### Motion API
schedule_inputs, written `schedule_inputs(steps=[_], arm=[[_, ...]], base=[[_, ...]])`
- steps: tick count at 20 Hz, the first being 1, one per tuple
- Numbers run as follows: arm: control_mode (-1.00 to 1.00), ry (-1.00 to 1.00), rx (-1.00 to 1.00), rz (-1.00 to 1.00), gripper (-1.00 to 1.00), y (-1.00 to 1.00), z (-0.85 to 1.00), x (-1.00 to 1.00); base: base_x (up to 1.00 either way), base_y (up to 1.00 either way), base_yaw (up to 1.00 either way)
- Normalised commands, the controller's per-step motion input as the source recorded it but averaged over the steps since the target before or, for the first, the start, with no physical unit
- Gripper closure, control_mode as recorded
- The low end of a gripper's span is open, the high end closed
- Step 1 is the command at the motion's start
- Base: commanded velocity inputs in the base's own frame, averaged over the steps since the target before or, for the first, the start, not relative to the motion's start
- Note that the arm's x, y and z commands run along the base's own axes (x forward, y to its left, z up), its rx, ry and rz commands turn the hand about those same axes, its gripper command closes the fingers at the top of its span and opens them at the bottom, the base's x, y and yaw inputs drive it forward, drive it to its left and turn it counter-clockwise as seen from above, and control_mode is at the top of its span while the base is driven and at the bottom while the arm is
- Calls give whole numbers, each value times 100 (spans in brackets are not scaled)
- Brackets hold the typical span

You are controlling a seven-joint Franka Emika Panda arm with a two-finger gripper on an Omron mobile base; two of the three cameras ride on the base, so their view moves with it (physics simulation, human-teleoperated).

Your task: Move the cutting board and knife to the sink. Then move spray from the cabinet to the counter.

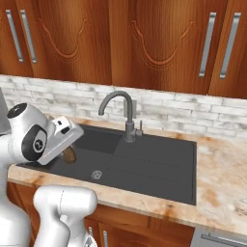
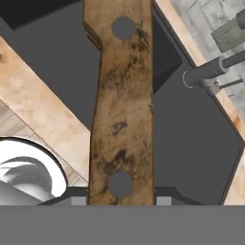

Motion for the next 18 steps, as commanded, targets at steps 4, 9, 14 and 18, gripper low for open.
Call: schedule_inputs(steps=[4, 9, 14, 18], arm=[[-100, 1, -1, 0, 100, 9, -22, 42], [-100, 7, 0, 0, 100, 24, -18, 30], [-100, 12, 0, -1, 100, 17, -17, 38], [-100, 11, 0, 0, 100, 5, -4, 30]], base=[[0, 0, 0], [0, 0, 0], [0, 0, 0], [0, 0, 0]])
